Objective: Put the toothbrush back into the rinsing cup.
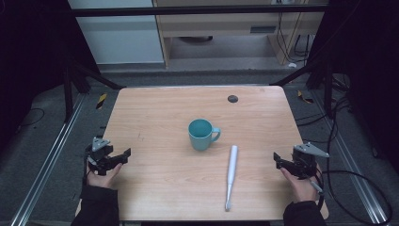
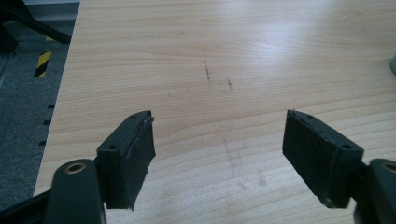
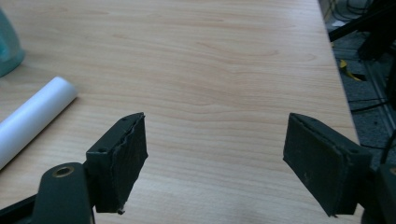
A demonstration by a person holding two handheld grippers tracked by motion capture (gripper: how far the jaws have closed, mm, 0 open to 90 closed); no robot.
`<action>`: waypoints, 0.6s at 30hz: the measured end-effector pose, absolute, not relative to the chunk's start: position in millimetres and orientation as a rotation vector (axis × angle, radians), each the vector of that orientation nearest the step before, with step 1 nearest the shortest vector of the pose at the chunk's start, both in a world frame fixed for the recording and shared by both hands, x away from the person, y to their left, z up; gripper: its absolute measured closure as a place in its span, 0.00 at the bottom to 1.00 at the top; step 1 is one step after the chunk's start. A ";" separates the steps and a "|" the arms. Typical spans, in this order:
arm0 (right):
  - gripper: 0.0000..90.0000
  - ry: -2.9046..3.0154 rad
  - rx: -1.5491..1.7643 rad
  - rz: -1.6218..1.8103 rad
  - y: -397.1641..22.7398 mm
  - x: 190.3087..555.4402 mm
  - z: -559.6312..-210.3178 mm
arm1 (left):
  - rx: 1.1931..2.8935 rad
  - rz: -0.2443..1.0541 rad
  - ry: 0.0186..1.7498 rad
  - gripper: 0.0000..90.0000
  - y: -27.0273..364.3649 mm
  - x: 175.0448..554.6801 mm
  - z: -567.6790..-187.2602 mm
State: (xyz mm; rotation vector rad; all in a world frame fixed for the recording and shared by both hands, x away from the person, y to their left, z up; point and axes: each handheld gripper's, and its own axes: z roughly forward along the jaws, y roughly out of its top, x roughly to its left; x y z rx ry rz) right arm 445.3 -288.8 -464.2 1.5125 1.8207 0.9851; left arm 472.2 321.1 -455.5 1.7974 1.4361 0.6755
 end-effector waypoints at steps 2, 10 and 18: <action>0.26 1.859 1.494 0.991 -284.4 442.8 -463.3 | 1.801 0.679 1.434 0.30 318.7 472.6 -456.1; 0.37 1.959 1.397 1.079 -266.2 430.5 -456.0 | 1.790 0.707 1.411 0.38 314.8 466.1 -452.0; 0.57 2.142 1.288 1.111 -234.7 424.3 -453.7 | 1.793 0.721 1.416 0.42 314.3 463.1 -450.9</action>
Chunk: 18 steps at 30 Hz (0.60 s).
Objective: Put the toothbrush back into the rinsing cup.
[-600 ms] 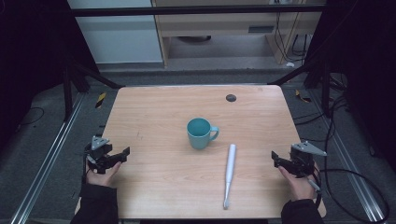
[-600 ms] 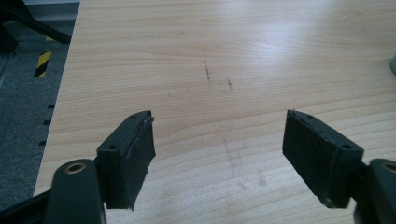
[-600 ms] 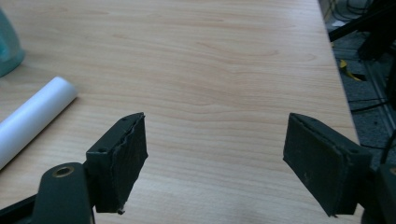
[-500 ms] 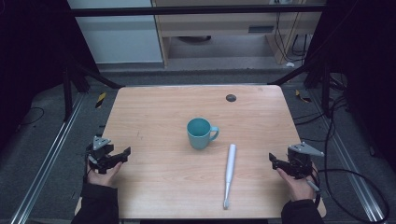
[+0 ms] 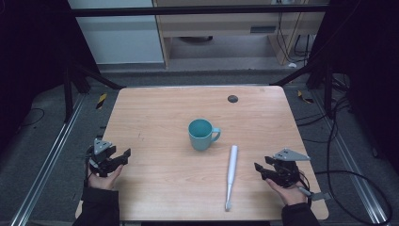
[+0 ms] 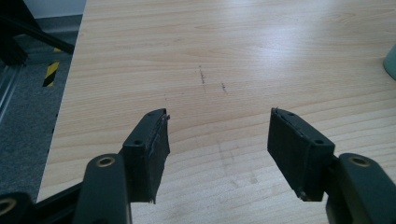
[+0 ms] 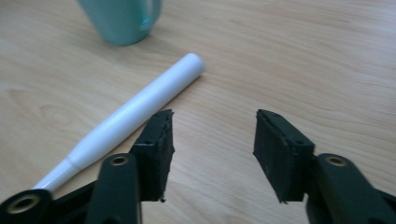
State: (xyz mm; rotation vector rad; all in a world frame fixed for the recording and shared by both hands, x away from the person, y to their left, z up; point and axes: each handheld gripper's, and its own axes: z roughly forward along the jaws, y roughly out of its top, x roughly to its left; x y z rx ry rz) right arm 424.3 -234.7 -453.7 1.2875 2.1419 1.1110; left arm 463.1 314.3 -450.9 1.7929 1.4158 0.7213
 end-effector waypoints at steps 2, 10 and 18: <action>0.59 2.169 1.275 1.115 -230.8 424.0 -454.0 | 1.793 0.719 1.417 0.43 314.7 463.5 -451.2; 0.82 2.326 1.196 1.170 -206.3 418.1 -457.1 | 1.790 0.711 1.425 0.45 315.6 464.6 -452.9; 0.97 2.443 1.150 1.187 -192.5 409.4 -465.5 | 1.801 0.709 1.423 0.45 313.9 465.4 -454.2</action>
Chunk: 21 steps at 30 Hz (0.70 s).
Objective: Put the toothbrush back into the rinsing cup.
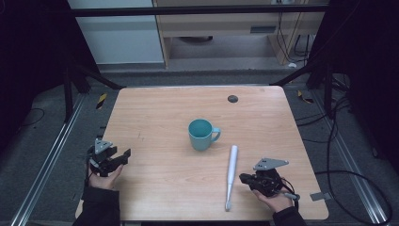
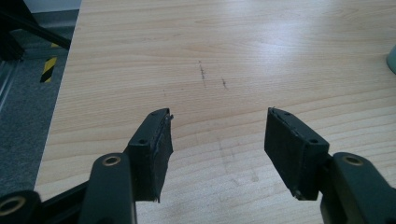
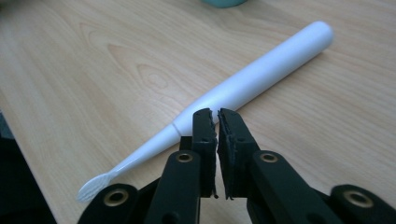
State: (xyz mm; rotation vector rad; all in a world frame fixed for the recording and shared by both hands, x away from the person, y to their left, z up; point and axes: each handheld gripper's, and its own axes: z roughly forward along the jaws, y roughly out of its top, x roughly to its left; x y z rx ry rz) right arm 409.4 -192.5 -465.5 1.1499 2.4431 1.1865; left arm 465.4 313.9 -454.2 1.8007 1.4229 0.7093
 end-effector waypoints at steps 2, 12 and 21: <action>0.99 2.467 1.129 1.185 -188.6 408.1 -469.2 | 1.798 0.710 1.424 0.45 314.1 465.2 -454.0; 1.00 2.561 1.067 1.120 -172.1 404.5 -476.0 | 1.812 0.713 1.419 0.45 312.0 465.5 -454.6; 1.00 2.602 1.029 1.088 -159.8 404.8 -482.2 | 1.816 0.713 1.417 0.45 311.1 465.9 -455.0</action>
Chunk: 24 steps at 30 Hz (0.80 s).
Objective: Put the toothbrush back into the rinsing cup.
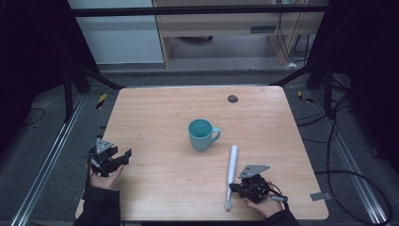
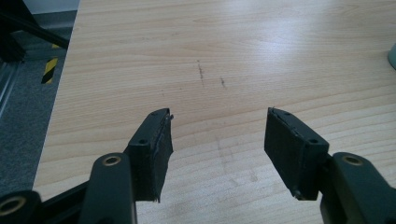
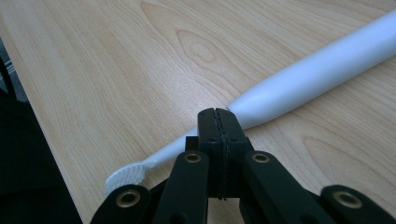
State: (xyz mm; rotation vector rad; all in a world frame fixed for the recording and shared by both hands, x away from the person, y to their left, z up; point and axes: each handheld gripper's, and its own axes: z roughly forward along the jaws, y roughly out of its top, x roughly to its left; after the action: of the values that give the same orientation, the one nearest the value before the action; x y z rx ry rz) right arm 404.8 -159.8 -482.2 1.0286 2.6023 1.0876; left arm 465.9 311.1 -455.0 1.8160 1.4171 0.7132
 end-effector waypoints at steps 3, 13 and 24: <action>1.00 2.609 1.024 1.079 -156.0 405.0 -483.4 | 1.816 0.714 1.415 0.45 311.2 466.0 -454.9; 1.00 2.606 1.021 1.078 -145.0 409.8 -486.1 | 1.820 0.718 1.416 0.45 310.6 466.6 -455.5; 1.00 2.591 1.036 1.057 -132.0 417.1 -488.7 | 1.825 0.718 1.414 0.46 310.2 467.3 -455.7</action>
State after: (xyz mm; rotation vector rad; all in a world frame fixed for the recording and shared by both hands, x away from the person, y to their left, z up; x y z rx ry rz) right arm 417.1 -132.0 -488.7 1.0365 2.5911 1.0573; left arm 467.3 310.2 -455.7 1.8252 1.4139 0.7183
